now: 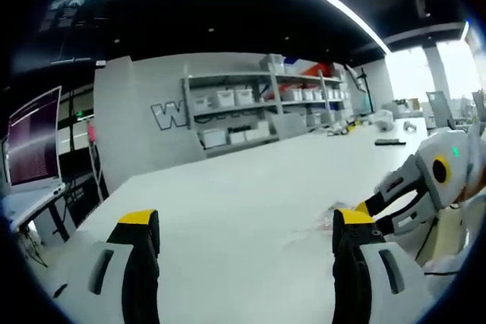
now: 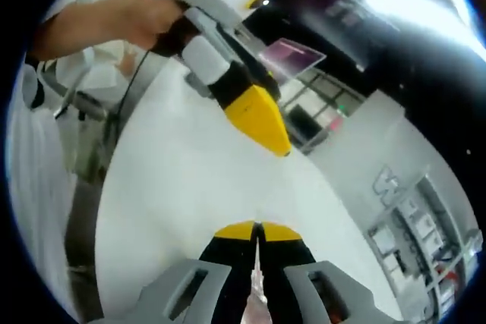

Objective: Open the resealable bag by pulling the two sides of the seal apart until the entire bag opening is separated and visibly accessible.

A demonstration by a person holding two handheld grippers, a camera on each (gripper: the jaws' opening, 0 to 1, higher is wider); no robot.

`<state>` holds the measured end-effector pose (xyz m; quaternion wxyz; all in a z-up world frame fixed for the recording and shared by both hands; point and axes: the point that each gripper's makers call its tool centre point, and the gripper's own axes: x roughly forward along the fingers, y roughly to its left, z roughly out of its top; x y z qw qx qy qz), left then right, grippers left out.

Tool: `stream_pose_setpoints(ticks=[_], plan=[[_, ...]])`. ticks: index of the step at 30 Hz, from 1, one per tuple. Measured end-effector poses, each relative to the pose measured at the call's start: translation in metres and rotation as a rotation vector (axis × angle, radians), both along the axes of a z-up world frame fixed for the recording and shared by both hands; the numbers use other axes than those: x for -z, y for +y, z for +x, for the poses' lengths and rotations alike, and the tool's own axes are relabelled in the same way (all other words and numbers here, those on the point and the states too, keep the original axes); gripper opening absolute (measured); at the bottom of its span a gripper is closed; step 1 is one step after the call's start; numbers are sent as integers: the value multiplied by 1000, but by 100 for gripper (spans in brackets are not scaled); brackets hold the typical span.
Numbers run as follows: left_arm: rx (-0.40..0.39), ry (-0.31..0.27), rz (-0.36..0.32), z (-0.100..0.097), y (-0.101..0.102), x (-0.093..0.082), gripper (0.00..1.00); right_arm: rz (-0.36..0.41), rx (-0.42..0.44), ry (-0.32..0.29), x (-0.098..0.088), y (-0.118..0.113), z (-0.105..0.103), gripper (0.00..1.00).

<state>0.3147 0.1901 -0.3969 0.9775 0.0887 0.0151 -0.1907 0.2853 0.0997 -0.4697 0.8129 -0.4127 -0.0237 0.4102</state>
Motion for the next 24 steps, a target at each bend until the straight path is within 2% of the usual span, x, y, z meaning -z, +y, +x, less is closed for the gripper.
stream_pose_setpoints(ticks=[4,8,11,13,14,15,16,20,24], plan=[[18,-8,16,-2,-2,0,90,23,-3,14,-3,-3,0,0],[73,5,52,-6,-9,9,81,64,-4,29,-11,-9,-2,0],[117,-17,90,-9,-16,12,77,91,-4,45,-14,-12,-4,0],[174,-9,121,-14,-24,18,66,104,-5,53,-16,-14,-5,0],[191,2,126,-16,-26,20,56,109,-5,53,-17,-15,-5,0],[207,22,125,-18,-28,24,50,112,-5,51,-17,-15,-5,0],[225,22,128,-19,-32,25,49,117,-7,53,-18,-15,-6,0],[237,3,162,-20,-36,28,53,131,-9,60,-18,-16,-7,0],[257,-24,180,-22,-40,25,47,142,-10,62,-20,-17,-8,0]])
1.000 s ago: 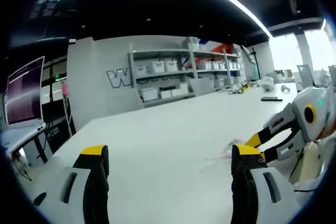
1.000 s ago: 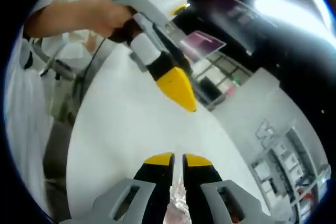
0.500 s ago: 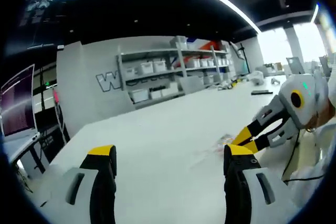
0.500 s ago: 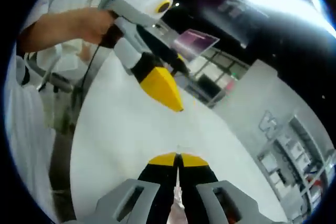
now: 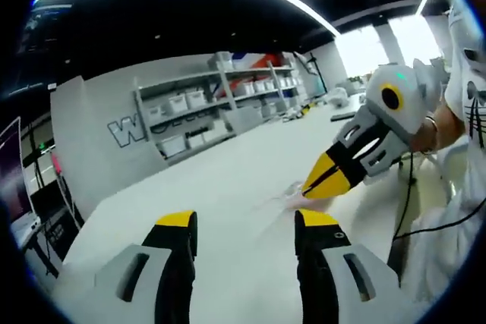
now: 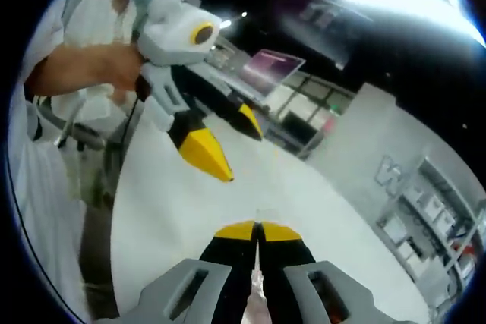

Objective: Open the resealable bag by pulling the two sides of the seal apart until the entire bag opening is separated and visibly accessible.

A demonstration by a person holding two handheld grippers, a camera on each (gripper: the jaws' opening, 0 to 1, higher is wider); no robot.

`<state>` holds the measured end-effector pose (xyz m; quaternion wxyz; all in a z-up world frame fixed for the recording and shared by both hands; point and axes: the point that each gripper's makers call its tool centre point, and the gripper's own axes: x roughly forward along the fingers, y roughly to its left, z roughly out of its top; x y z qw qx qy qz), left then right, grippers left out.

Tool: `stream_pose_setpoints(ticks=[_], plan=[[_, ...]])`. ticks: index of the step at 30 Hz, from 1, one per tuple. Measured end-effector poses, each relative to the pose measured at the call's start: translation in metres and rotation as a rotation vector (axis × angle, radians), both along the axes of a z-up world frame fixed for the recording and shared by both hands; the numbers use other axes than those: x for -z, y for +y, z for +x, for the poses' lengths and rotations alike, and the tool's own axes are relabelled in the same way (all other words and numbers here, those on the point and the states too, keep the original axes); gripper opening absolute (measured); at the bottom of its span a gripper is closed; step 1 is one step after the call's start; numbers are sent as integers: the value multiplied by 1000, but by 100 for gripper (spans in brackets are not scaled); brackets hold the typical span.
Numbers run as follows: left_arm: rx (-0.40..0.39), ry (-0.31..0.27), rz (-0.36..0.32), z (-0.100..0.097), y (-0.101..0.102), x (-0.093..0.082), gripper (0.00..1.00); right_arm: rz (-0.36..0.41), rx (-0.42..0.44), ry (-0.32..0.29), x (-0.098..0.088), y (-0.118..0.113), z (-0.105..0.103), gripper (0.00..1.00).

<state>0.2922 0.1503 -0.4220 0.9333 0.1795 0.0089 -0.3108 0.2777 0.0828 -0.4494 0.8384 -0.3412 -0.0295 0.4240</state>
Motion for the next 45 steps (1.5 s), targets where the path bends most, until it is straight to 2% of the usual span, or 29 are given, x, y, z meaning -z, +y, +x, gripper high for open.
stream_pose_setpoints(ticks=[6,11,14,19,30,35,45], plan=[[8,-32,19,-1,-3,-4,46,19,3,3,-3,-2,0,0],[14,-67,85,-2,-7,-4,43,35,1,10,-5,-4,-2,0],[55,-85,119,-5,-15,-2,39,49,-2,21,-5,-4,-2,0],[76,-107,216,-5,-24,7,33,64,-2,25,-7,-6,-2,0],[65,-138,230,-2,-23,4,29,83,2,32,-8,-10,-1,0],[82,-166,284,-3,-29,8,27,92,4,33,-10,-11,0,0],[87,-219,330,2,-35,4,23,101,4,35,-11,-12,1,0]])
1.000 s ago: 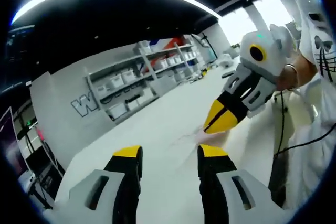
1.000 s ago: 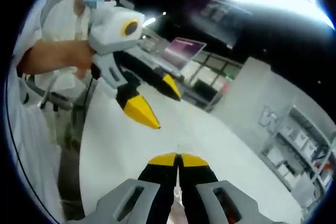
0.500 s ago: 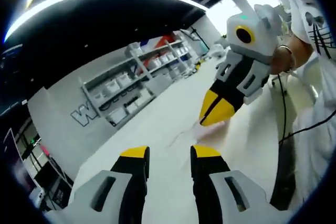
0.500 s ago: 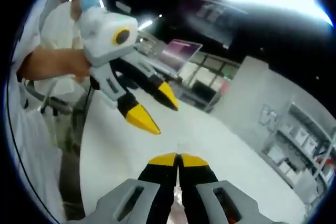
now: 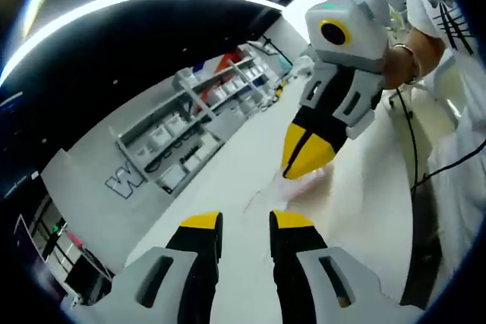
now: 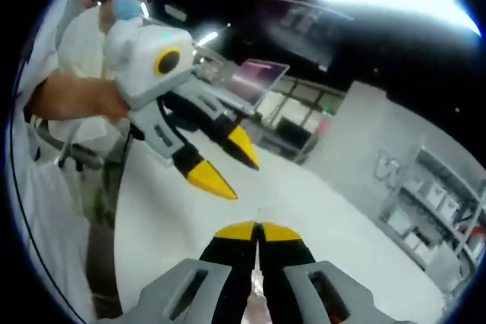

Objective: Open the resealable bag by pulling the two sides of the seal apart until the entire bag opening is separated and visibly accessible.

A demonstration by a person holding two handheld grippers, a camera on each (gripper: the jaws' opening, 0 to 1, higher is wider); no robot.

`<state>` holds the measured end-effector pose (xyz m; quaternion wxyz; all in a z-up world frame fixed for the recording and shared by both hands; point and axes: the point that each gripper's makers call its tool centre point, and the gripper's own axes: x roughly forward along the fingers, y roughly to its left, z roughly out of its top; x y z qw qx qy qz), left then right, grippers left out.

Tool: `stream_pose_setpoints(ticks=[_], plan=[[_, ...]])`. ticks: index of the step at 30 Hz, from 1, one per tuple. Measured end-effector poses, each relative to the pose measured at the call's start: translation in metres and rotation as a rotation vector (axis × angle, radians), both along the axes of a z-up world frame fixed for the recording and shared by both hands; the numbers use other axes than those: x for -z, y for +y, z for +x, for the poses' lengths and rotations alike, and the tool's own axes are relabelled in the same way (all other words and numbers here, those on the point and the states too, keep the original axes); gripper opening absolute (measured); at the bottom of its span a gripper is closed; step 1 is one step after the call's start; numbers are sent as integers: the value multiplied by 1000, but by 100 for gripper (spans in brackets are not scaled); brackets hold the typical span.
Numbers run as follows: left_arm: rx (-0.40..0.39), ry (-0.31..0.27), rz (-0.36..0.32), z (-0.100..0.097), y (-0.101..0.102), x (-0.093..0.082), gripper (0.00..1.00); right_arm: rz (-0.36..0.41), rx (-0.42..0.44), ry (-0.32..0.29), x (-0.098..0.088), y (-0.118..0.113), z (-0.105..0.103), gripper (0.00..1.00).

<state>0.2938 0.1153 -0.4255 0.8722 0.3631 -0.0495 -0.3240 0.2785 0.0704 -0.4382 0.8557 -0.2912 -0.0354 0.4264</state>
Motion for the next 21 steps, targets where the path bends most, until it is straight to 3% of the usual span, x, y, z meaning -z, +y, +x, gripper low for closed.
stream_pose_setpoints(ticks=[9,21], plan=[[21,-40,106,2,-9,10,19,23,-2,14,-3,-2,2,0],[46,-146,241,7,-24,13,14,39,-5,24,-3,-3,2,0]])
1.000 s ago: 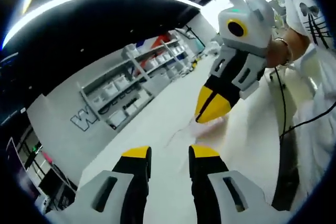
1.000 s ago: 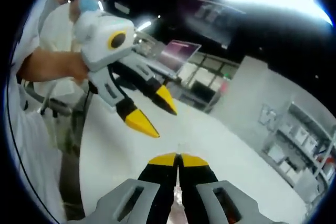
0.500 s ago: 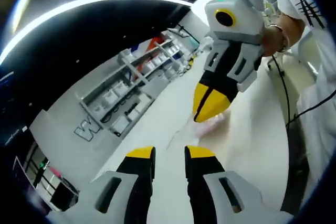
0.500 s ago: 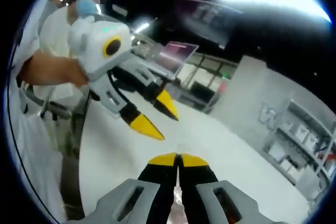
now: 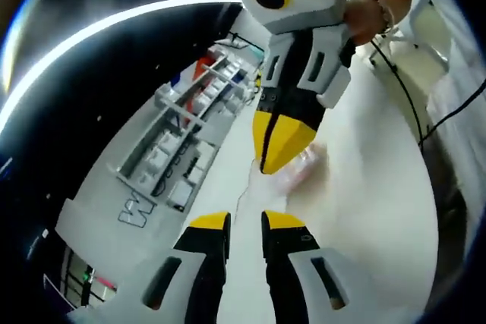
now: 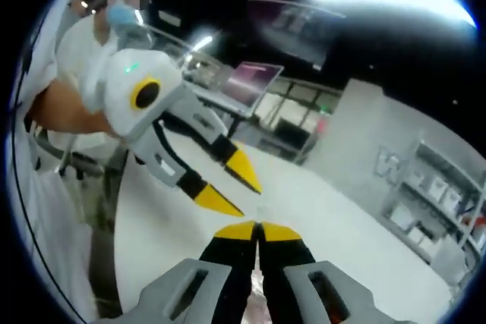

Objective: Open the resealable bag by pulling the two sides of the seal apart until the entire bag opening is separated and visibly accessible.

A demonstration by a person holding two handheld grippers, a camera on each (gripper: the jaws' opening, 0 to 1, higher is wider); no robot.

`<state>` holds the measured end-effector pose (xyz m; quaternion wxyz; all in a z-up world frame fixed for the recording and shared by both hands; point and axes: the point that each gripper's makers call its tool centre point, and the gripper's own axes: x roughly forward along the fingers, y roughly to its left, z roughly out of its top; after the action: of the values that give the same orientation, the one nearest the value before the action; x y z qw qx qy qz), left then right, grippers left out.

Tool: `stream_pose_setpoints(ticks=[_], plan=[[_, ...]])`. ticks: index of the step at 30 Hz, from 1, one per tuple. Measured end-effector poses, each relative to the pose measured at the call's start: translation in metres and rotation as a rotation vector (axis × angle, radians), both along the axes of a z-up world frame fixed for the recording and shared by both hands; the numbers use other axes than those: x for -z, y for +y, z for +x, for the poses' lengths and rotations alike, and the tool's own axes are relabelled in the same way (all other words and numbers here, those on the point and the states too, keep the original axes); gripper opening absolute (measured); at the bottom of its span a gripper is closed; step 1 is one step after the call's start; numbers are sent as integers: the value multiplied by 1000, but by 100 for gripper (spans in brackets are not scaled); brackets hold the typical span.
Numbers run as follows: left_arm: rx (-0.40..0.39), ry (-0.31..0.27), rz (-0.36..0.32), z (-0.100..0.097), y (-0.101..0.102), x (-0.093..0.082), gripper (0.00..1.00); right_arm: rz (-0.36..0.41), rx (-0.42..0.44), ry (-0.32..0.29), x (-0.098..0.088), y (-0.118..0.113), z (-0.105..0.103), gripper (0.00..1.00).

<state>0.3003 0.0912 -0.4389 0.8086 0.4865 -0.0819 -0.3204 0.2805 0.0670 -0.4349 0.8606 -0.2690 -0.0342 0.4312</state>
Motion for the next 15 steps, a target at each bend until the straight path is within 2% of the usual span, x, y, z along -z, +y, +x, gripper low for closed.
stream_pose_setpoints(ticks=[8,15], plan=[[33,-83,90,0,-7,1,8,13,-2,11,1,-1,-1,0],[39,-149,164,3,-12,2,8,28,-6,18,0,1,-2,0]])
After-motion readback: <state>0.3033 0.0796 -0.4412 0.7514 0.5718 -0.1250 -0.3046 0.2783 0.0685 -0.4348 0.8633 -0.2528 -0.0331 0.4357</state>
